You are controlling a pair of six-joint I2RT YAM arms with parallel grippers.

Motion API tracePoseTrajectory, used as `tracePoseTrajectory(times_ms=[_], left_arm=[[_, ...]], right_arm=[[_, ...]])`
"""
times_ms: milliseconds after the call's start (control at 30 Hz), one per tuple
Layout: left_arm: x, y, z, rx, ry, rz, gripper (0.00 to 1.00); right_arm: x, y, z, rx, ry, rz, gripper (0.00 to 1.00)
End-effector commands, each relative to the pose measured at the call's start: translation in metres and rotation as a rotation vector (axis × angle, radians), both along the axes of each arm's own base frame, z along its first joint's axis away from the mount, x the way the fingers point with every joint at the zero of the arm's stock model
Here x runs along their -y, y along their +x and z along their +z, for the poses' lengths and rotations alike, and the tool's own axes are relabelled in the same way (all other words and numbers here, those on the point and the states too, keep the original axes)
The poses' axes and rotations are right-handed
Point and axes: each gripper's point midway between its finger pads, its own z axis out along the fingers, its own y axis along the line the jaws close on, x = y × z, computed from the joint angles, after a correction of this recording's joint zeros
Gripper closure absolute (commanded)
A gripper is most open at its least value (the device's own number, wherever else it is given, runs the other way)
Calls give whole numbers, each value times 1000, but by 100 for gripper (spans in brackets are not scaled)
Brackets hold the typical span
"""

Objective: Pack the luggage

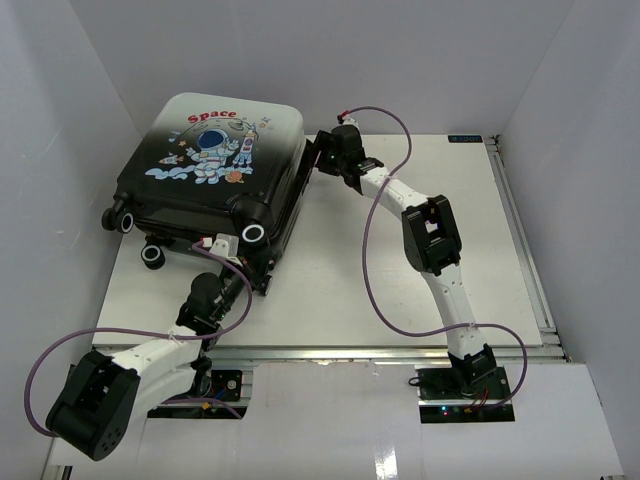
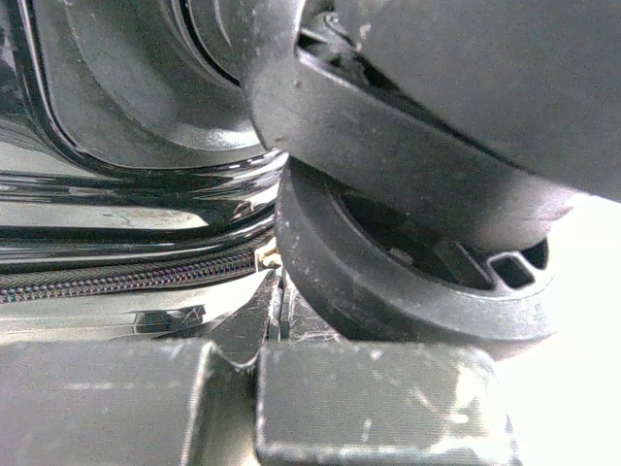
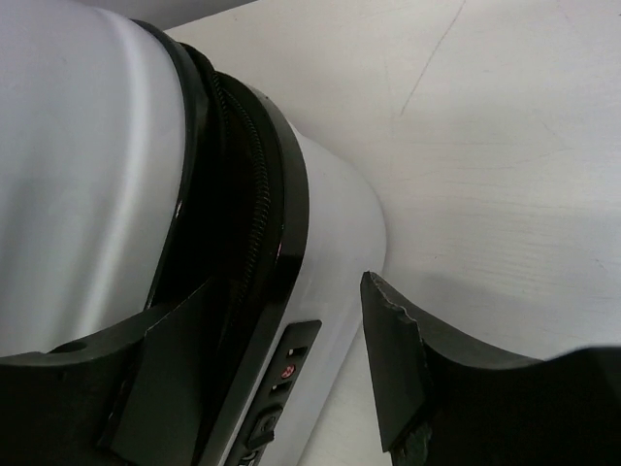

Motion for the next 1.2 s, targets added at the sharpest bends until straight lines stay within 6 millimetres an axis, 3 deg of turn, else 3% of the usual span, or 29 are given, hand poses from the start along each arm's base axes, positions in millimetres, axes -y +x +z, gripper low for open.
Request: tracePoseTrajectory(times_ms=[0,67,233,367,433,567,633,833,967,1167], left_arm=[[24,-13,90,278,-127,-133,100],[24,-10,89,274,-123,-124,100],[28,-5,87,264,-109,-129,100],[27,-6,89,269,-106,-127,100],[25,-8,92,279,-111,-128,100],[26,-13,99,293,-120,-142,100],[25,-12,99,290,-121,-139,100],[24,-1,87,256,-104,-105,100],[25,15,83,237,-80,-75,100],[14,45,83,217,-57,11,100]], right_arm=[[0,-1,-4,-36,8,-10,80],[2,-2,-6,-37,8,-13,92],[17,-5,2,-10,31,-39,92],[54,-30,-4,-5,10,-117,92],[68,-40,2,12,9,-137,92],[95,-66,-15,4,-17,-172,92],[104,-79,-4,34,9,-181,92],[149,-154,-18,32,56,-236,92],[157,-186,-26,34,85,-236,92],[136,-216,-6,88,99,-186,92]])
